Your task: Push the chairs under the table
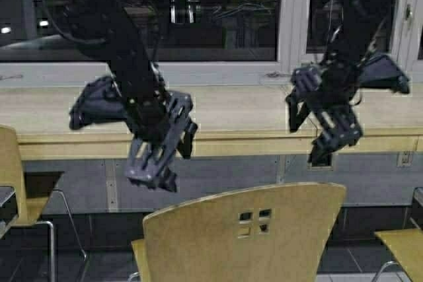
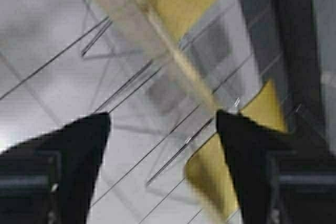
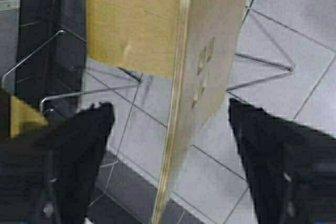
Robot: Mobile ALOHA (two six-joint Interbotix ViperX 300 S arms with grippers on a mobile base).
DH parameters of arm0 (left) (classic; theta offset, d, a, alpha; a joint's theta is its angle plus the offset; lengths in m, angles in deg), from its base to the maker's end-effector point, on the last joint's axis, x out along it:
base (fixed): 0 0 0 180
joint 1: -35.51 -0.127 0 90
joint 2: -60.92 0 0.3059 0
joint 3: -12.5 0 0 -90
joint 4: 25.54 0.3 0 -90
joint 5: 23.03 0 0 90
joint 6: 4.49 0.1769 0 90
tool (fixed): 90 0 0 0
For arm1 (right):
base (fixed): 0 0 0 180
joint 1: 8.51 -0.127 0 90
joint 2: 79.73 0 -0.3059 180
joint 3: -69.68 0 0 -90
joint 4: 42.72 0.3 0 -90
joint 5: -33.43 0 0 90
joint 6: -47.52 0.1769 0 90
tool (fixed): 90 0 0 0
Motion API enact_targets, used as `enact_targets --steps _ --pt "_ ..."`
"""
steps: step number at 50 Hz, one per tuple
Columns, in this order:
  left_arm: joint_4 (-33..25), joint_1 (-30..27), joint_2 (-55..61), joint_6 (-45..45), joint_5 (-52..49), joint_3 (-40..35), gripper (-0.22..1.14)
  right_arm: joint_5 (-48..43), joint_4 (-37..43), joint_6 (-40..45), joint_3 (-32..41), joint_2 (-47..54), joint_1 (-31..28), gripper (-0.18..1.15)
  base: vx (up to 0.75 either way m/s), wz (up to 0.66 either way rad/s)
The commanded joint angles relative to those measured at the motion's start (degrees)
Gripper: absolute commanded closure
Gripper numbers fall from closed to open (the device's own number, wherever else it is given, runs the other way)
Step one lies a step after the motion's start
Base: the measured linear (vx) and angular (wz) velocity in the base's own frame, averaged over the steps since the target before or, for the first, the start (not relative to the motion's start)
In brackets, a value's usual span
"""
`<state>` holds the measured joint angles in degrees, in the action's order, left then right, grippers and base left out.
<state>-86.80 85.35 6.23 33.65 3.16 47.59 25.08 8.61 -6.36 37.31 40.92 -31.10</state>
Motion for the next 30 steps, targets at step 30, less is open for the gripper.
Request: enact_targets --steps 30 --pt "-0.09 -4.22 15.21 -5.80 1.32 -13.18 -0.03 -0.88 -2.02 -1.41 13.80 17.23 4.22 -0.01 0.00 0.00"
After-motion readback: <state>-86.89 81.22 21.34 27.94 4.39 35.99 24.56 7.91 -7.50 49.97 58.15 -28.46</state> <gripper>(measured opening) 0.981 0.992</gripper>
